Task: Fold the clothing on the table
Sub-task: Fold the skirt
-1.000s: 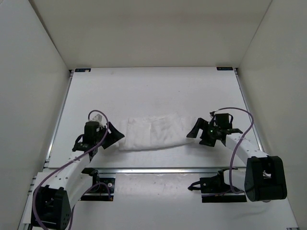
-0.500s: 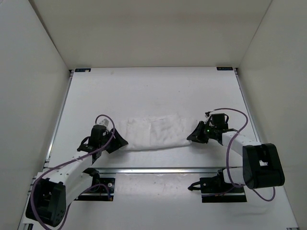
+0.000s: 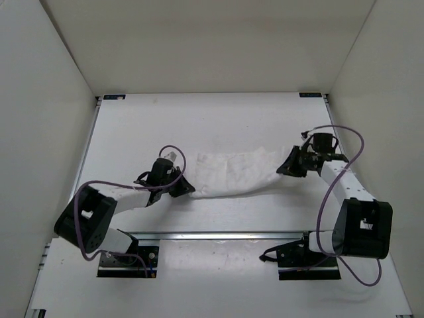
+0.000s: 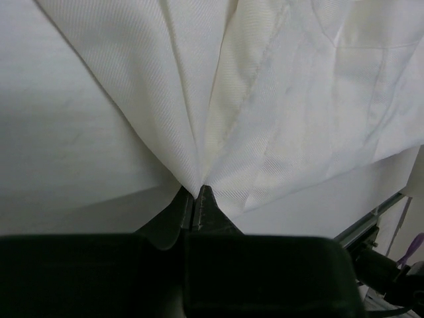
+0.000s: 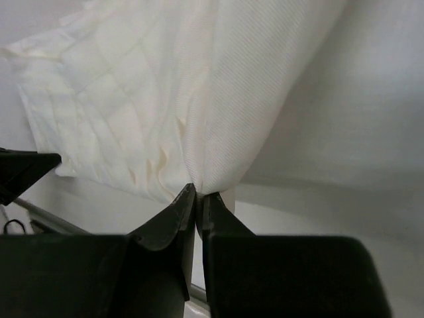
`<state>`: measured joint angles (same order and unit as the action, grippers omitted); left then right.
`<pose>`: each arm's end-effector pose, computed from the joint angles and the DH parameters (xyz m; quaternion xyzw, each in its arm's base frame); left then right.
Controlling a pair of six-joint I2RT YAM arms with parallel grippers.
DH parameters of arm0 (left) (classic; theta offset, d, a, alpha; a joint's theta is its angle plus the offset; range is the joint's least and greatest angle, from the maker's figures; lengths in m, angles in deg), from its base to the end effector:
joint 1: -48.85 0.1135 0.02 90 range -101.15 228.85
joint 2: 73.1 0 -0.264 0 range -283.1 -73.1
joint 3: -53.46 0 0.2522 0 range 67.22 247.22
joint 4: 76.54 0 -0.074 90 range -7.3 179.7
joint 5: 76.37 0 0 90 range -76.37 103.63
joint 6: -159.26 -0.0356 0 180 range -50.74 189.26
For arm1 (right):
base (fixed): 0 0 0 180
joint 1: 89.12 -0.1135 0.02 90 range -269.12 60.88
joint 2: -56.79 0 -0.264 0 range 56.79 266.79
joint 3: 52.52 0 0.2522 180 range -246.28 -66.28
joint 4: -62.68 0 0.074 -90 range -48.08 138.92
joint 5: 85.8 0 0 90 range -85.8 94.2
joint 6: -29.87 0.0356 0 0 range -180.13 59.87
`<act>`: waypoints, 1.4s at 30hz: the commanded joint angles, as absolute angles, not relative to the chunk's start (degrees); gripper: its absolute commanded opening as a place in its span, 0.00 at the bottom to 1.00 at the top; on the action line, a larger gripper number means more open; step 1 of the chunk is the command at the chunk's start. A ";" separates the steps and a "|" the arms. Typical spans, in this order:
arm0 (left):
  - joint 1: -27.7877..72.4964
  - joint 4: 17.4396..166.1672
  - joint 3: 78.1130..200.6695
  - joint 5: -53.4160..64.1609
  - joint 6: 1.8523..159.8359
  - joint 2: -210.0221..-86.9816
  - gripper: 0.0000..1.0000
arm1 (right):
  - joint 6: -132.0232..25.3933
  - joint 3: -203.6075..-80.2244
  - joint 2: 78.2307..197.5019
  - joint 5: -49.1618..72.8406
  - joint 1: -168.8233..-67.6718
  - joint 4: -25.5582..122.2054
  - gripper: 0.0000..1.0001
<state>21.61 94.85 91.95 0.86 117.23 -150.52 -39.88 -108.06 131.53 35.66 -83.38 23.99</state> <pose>0.2027 -0.1132 0.1325 -0.1271 0.9185 -0.3017 0.2218 0.2448 -0.0059 0.1968 0.1349 0.9182 0.2921 0.2312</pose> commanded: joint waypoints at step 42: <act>22.22 112.99 90.87 -2.71 121.73 -156.68 0.06 | -35.35 -146.20 158.15 31.27 -127.89 32.81 0.62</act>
